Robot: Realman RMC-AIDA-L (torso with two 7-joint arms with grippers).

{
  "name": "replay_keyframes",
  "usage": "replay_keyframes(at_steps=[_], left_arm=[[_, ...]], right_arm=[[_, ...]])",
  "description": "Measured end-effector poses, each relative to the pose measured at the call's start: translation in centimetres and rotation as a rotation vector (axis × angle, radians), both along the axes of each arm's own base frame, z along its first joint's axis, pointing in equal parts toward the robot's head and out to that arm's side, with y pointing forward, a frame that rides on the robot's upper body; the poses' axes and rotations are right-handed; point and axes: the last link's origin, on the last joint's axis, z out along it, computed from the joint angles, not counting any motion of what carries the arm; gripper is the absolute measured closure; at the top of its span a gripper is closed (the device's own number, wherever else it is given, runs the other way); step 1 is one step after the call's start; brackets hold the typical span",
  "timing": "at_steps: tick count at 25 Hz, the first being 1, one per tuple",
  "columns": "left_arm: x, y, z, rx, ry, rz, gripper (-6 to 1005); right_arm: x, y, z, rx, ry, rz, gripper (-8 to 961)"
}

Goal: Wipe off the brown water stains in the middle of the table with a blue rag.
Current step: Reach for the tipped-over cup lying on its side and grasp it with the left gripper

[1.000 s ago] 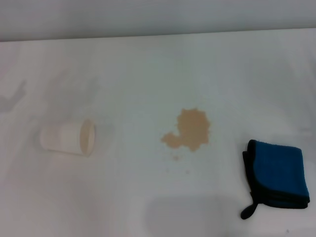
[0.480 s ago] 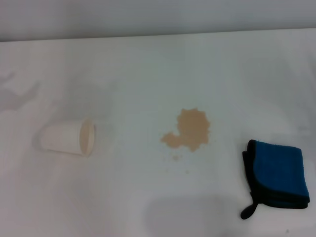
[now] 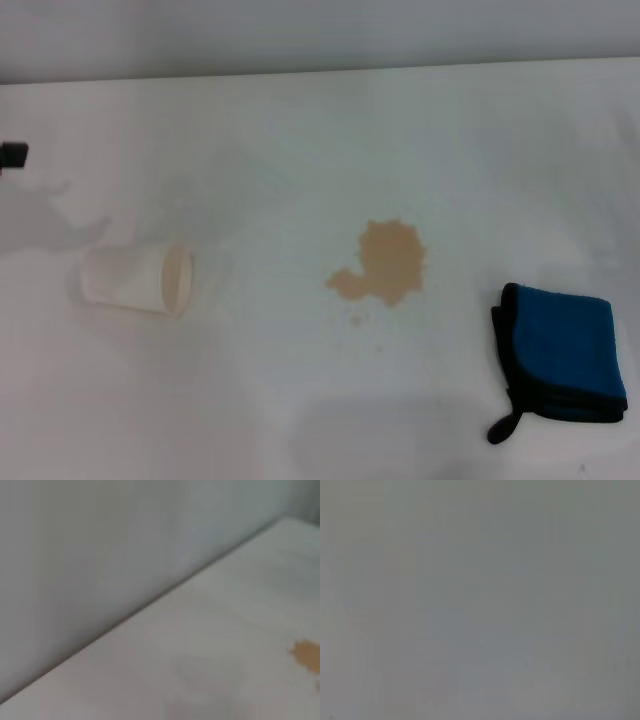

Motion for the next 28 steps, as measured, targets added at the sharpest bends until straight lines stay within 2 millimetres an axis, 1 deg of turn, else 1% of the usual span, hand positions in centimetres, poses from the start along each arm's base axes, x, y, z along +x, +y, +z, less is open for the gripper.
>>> replay_keyframes(at_steps=[5, 9, 12, 17, 20, 26, 28], left_arm=[[1.9, 0.7, 0.0, -0.069, 0.133, -0.050, 127], [2.8, 1.3, -0.3, -0.122, 0.246, -0.084, 127], [3.1, 1.5, -1.5, -0.180, 0.350, -0.132, 126], [2.7, 1.8, -4.0, -0.217, 0.474, -0.216, 126], [2.7, 1.8, -5.3, -0.222, 0.504, -0.272, 126], [2.8, 1.1, -8.1, -0.266, 0.495, -0.373, 126], [2.8, 0.9, -8.6, -0.281, 0.492, -0.387, 126]], right_arm=[[0.0, 0.0, -0.1, -0.002, 0.004, 0.000, 159], [-0.1, 0.0, -0.3, -0.004, 0.009, -0.001, 159], [-0.1, -0.1, -0.4, -0.004, 0.017, 0.004, 159], [-0.1, -0.4, -0.5, 0.006, 0.052, 0.011, 158], [0.0, -0.6, -0.6, 0.004, 0.057, 0.008, 158], [0.1, -0.7, -0.7, -0.001, 0.055, -0.004, 152], [0.1, -0.6, -0.7, -0.003, 0.054, -0.006, 152]])
